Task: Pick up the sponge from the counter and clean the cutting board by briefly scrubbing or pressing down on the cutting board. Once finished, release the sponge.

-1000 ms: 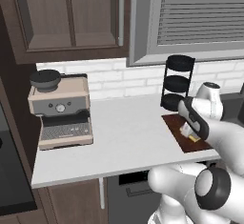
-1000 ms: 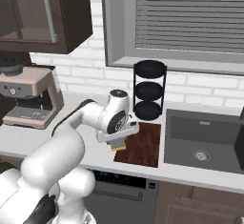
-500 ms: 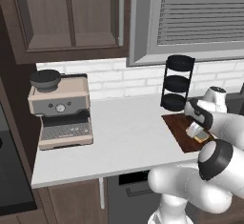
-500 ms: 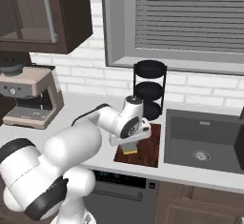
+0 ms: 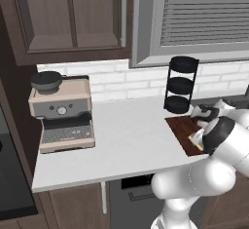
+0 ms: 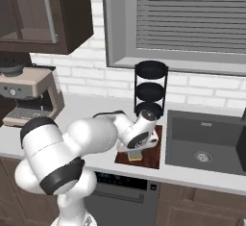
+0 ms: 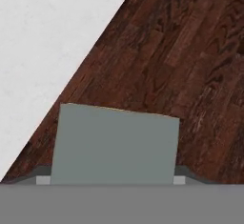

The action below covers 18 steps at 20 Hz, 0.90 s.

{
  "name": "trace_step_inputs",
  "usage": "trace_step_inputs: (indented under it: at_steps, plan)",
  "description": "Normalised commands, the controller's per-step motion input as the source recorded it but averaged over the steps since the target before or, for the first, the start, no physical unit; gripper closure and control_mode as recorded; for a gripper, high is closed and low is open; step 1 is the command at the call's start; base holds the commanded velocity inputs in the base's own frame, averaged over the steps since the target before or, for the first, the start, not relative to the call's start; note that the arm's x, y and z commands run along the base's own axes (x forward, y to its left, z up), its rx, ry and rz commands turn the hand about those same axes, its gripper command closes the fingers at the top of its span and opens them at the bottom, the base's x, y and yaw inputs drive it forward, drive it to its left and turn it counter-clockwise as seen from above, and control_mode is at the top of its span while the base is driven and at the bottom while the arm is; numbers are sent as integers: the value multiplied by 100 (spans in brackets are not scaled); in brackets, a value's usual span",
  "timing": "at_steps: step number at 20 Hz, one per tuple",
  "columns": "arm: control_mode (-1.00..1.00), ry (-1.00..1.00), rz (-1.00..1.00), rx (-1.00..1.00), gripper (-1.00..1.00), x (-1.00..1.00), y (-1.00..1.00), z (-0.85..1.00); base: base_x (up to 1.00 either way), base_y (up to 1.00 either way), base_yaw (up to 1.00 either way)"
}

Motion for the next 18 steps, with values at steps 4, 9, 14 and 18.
trace_step_inputs:
  at_steps: [4,9,14,18]
  plan:
    - [-100,-29,-10,-1,100,25,10,-37,0,0,0]
    - [-100,-19,-15,-7,100,28,27,-46,0,0,0]
    - [-100,-1,-11,-3,100,37,27,-35,0,0,0]
    - [-100,0,-7,1,100,31,18,-1,0,0,0]
